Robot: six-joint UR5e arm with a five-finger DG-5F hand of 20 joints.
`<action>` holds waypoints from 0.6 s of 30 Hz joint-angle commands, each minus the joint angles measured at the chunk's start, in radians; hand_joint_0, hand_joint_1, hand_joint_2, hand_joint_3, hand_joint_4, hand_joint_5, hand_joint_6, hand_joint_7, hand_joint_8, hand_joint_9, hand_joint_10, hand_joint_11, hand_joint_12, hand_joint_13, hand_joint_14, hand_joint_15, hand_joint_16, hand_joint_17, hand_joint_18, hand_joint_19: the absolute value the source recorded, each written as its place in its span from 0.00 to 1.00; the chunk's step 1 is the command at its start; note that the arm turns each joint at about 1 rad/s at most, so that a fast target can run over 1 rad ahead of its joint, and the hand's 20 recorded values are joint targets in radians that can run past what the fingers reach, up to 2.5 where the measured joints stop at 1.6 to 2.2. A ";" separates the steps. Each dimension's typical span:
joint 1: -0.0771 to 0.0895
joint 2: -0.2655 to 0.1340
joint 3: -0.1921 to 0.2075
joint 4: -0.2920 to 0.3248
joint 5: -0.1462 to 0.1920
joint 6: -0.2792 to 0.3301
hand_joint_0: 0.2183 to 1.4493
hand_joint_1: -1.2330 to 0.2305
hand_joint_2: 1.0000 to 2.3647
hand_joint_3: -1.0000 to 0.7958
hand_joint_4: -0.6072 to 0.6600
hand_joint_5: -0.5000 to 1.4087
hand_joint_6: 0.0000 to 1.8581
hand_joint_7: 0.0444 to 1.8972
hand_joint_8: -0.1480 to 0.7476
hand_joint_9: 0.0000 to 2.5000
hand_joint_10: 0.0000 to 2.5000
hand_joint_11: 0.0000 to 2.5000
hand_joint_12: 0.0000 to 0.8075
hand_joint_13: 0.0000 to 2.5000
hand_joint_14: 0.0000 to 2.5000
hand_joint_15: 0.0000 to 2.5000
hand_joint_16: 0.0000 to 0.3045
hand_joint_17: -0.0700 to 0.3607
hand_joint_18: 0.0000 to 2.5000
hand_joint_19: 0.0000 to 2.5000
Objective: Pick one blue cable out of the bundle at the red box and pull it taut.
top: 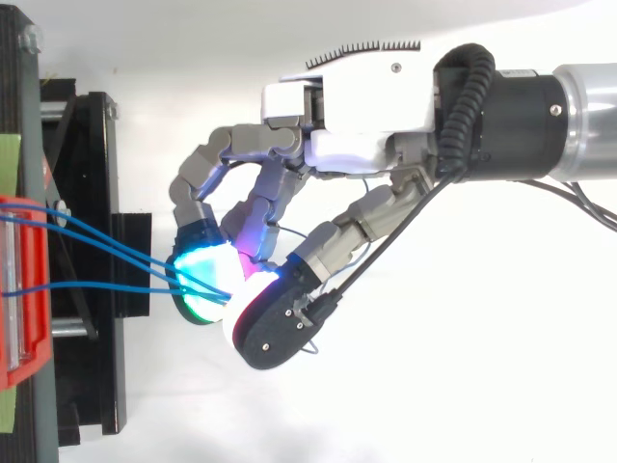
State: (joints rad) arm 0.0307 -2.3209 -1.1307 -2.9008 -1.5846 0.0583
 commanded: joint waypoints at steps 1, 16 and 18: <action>0.000 0.000 0.000 0.000 0.000 0.000 0.49 0.17 0.00 0.31 0.57 0.17 0.50 0.53 0.58 0.49 0.00 0.54 0.47 0.33 0.01 0.16 0.16 0.42 0.30 0.15; 0.002 0.000 0.000 -0.006 0.000 0.000 0.51 0.18 0.00 0.31 0.60 0.16 0.50 0.51 0.56 0.46 0.00 0.55 0.47 0.34 0.01 0.17 0.16 0.42 0.29 0.15; 0.002 0.000 -0.001 -0.006 0.000 0.000 0.50 0.16 0.00 0.28 0.61 0.16 0.50 0.50 0.56 0.45 0.00 0.55 0.47 0.34 0.01 0.17 0.16 0.42 0.30 0.13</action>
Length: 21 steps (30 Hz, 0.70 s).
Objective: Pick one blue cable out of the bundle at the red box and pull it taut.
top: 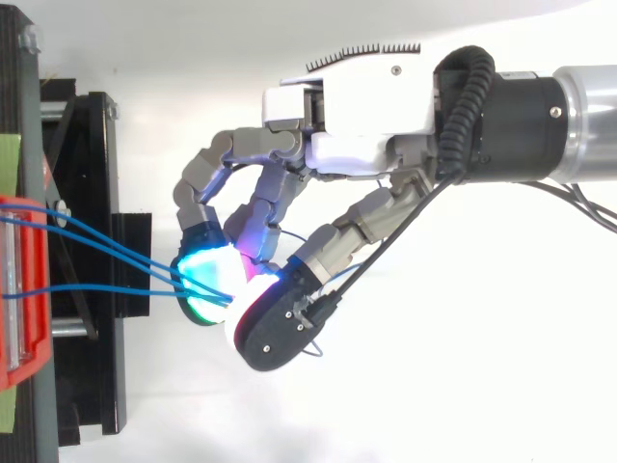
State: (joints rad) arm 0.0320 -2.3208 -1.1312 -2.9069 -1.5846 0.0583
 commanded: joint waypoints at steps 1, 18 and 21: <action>0.000 0.000 0.001 0.000 0.000 0.000 0.50 0.16 0.00 0.28 0.61 0.16 0.50 0.50 0.56 0.45 0.00 0.55 0.47 0.34 0.01 0.17 0.16 0.41 0.30 0.13; 0.000 0.000 0.001 0.000 -0.002 0.000 0.25 0.29 0.00 0.28 0.63 0.17 0.49 0.52 0.60 0.49 0.00 0.55 0.51 0.36 0.01 0.18 0.18 0.45 0.32 0.16; 0.000 0.000 0.001 0.003 -0.002 0.000 0.26 0.30 0.00 0.28 0.63 0.17 0.49 0.52 0.59 0.50 0.00 0.56 0.50 0.36 0.01 0.19 0.18 0.45 0.32 0.17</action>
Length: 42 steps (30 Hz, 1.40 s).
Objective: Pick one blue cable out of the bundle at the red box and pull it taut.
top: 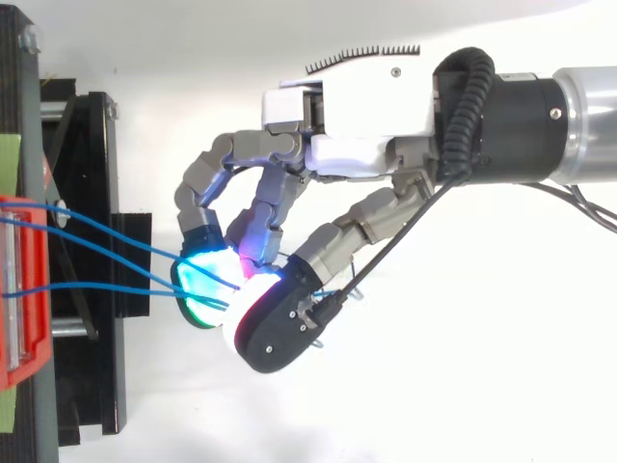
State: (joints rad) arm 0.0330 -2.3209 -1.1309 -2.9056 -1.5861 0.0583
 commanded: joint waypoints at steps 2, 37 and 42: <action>-0.001 0.000 0.000 0.000 0.000 0.000 0.26 0.30 0.00 0.28 0.63 0.17 0.49 0.52 0.59 0.50 0.00 0.56 0.50 0.36 0.01 0.19 0.18 0.45 0.32 0.17; -0.007 0.002 0.000 0.000 0.002 -0.003 0.25 0.36 0.00 0.30 0.61 0.18 0.49 0.52 0.59 0.51 0.00 0.56 0.50 0.37 0.01 0.19 0.19 0.46 0.33 0.17; -0.013 0.000 -0.001 0.000 0.003 -0.020 0.25 0.39 0.00 0.32 0.61 0.18 0.48 0.53 0.59 0.51 0.00 0.56 0.50 0.36 0.01 0.19 0.19 0.46 0.33 0.18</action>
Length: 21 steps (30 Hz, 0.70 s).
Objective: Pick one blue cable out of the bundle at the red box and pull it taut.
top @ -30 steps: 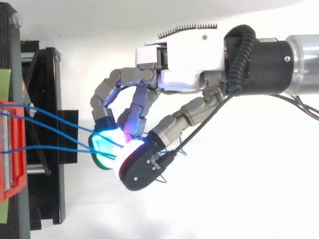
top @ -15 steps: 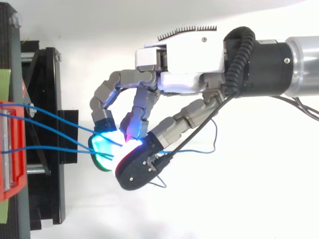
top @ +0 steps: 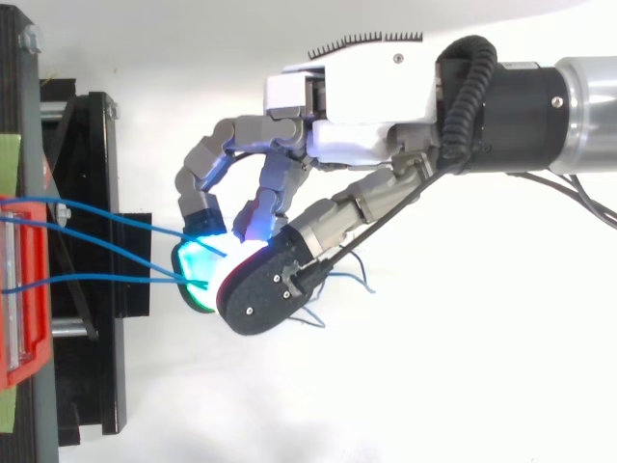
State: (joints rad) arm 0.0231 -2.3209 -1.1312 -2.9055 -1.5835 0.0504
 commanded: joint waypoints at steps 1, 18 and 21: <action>-0.003 0.000 -0.001 0.000 0.000 -0.017 0.25 0.39 0.00 0.32 0.61 0.18 0.48 0.53 0.59 0.51 0.00 0.56 0.50 0.36 0.01 0.19 0.19 0.46 0.33 0.18; -0.011 0.000 0.001 0.002 0.000 -0.049 0.32 0.29 0.01 0.50 0.58 0.18 0.49 0.57 0.61 0.51 0.00 0.56 0.51 0.36 0.01 0.19 0.19 0.47 0.33 0.17; -0.015 0.000 0.001 0.000 0.002 -0.052 0.33 0.28 0.01 0.49 0.58 0.18 0.49 0.57 0.60 0.51 0.00 0.56 0.50 0.35 0.01 0.19 0.19 0.46 0.33 0.17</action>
State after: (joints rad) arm 0.0119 -2.3209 -1.1309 -2.9030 -1.5836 0.0006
